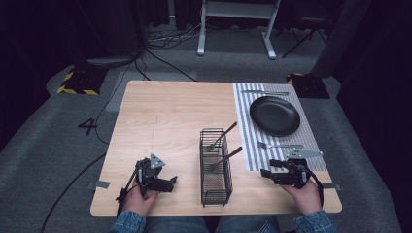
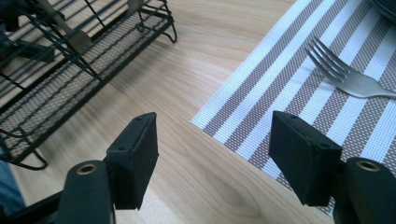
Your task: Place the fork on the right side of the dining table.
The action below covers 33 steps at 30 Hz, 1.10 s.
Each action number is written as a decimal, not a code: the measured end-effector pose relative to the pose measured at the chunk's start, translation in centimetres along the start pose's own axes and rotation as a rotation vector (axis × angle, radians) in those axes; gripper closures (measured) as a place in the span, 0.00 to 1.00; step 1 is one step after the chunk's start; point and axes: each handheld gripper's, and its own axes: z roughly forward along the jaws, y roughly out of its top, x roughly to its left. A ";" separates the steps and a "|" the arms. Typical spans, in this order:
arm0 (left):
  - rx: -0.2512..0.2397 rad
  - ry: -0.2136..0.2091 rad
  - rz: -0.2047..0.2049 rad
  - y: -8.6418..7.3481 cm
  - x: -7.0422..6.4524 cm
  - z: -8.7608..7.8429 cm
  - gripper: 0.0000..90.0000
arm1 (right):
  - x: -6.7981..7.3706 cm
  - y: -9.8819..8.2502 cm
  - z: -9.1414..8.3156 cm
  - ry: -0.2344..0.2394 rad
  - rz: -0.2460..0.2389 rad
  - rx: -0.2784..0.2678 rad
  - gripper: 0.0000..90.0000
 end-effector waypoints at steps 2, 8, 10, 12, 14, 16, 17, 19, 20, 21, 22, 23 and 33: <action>0.000 0.000 0.000 0.0 0.0 0.0 0.00 | -0.3 -0.3 0.3 -0.008 0.005 0.001 0.36; 0.000 -0.001 0.000 0.0 0.0 0.0 0.00 | -1.0 -1.3 0.9 -0.065 -0.010 -0.007 0.37; -0.001 0.000 0.000 0.0 0.0 0.0 0.00 | -1.1 -1.5 1.1 -0.085 -0.029 -0.005 0.37; 0.000 0.000 0.001 0.0 0.0 0.0 0.00 | -1.2 -1.7 1.3 -0.100 -0.050 -0.004 0.37; 0.001 0.001 0.001 0.0 0.0 0.0 0.00 | -1.2 -2.0 1.5 -0.108 -0.063 -0.007 0.37; 0.000 0.000 0.000 0.0 0.0 0.0 0.00 | -1.2 -2.1 1.7 -0.124 -0.085 0.002 0.37; 0.000 0.000 0.000 0.0 0.0 0.0 0.00 | -1.2 -2.2 1.8 -0.131 -0.092 0.005 0.37; 0.000 0.001 0.000 0.0 0.0 0.0 0.00 | -1.2 -2.4 2.0 -0.146 -0.111 0.014 0.37; 0.000 0.000 0.001 0.0 0.0 0.0 0.00 | -1.2 -2.5 2.2 -0.154 -0.119 0.021 0.37; 0.000 0.000 0.000 0.0 0.0 0.0 0.00 | -1.2 -2.6 2.3 -0.159 -0.121 0.026 0.37; 0.000 0.000 0.000 0.0 0.0 0.0 0.00 | -1.2 -2.7 2.4 -0.166 -0.128 0.036 0.37; 0.000 0.000 0.000 0.0 0.0 0.0 0.00 | -1.1 -2.9 2.7 -0.177 -0.153 0.049 0.37; 0.000 -0.001 0.000 0.0 0.0 0.0 0.00 | -0.8 -3.2 2.9 -0.164 -0.196 0.054 0.24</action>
